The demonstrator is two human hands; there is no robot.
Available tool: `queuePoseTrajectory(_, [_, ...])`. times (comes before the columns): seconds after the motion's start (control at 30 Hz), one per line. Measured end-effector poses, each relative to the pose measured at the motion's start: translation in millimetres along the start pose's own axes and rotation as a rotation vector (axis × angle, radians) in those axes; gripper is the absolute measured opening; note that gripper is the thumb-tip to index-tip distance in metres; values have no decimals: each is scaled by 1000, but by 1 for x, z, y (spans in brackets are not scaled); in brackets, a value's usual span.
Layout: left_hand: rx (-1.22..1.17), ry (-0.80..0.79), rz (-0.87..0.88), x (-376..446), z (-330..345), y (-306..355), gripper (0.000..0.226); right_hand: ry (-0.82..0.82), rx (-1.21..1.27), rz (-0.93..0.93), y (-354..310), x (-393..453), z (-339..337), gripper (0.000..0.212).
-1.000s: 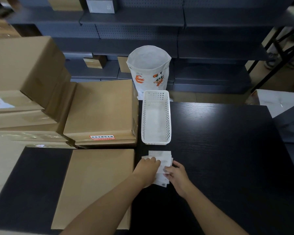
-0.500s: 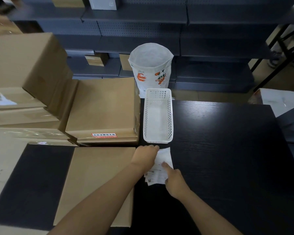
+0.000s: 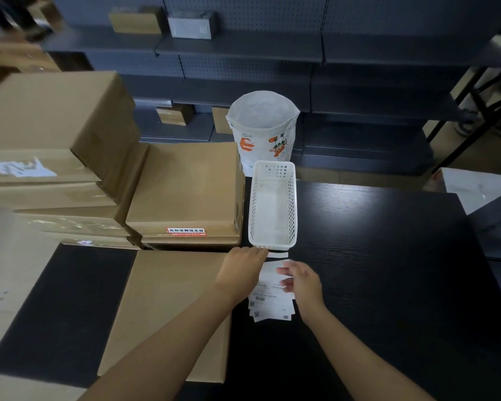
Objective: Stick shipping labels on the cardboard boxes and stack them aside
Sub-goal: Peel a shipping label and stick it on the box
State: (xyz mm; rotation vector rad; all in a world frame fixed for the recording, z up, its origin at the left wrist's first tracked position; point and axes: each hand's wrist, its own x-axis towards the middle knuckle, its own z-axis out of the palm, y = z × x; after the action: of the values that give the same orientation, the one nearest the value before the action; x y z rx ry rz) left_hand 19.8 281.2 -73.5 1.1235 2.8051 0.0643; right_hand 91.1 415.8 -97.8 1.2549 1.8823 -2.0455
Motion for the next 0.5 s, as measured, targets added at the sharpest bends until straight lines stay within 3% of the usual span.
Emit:
queuePoseTrajectory(0.1, [-20,140,65,-12,-6,-7,41,-145,186,78,-20,-12,5,30])
queuePoseTrajectory(0.27, [-49,254,159,-40,-12,-18,54,-197,360,77,-35,-28,19,20])
queuePoseTrajectory(0.37, [-64,193,132,-58,-10,-33,62,-170,268,-4,-37,-36,30,15])
queuePoseTrajectory(0.5, [-21,20,63,-79,-11,-56,73,13,-33,-165,-27,-42,56,19])
